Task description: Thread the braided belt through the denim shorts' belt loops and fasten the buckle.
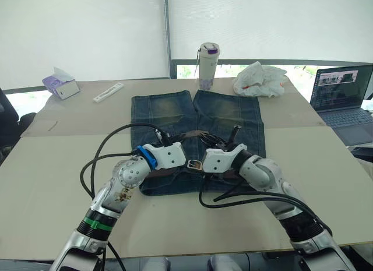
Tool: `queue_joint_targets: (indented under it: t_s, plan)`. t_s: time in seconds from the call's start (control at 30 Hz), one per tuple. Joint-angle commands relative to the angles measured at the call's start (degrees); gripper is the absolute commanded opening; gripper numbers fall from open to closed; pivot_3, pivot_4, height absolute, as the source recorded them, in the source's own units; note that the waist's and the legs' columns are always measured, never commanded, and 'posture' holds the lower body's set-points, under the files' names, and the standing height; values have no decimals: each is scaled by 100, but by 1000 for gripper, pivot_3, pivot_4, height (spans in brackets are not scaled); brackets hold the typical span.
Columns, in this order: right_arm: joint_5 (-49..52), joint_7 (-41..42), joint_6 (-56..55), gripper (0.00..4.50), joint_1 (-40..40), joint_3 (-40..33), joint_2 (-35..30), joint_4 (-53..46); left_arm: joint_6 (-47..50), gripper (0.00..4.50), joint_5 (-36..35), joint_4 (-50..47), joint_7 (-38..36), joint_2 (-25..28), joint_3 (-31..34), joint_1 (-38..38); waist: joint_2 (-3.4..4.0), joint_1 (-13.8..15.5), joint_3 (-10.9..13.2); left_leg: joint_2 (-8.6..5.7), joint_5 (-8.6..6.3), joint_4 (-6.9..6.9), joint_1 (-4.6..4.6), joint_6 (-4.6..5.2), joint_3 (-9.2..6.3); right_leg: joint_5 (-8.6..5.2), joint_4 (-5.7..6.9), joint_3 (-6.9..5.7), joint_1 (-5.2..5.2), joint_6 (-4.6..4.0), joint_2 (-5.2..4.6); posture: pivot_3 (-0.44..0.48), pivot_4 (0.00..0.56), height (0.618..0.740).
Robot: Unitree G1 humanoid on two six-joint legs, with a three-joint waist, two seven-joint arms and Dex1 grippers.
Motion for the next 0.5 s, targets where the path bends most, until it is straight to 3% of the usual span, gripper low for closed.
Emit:
queue_joint_targets:
  t_s: [0.03, 0.27, 0.5]
  plan:
    - [715, 324, 117, 1503, 86, -215, 83, -558, -90, 0, -29, -47, 88, 21, 56, 54, 0, -7, 0, 1, 0, 0, 0, 0, -2, 0, 1, 1, 0, 0, 0, 0, 150, 740]
    - [2121, 1074, 483, 3828, 513, -833, -237, -1057, -139, 0, -285, -49, 119, 120, 330, 346, 0, 13, 0, 1, -2, 1, 0, 2, -37, 0, 0, 0, 2, 0, -2, 0, 150, 740]
    - [3731, 1855, 2803, 3828, 1151, -1041, -495, -1956, -76, 0, -1192, -96, -69, 277, 1002, 770, 1, -15, 0, 11, -3, 0, 2, 5, -44, 0, 2, 1, 3, 0, 0, 0, 150, 740]
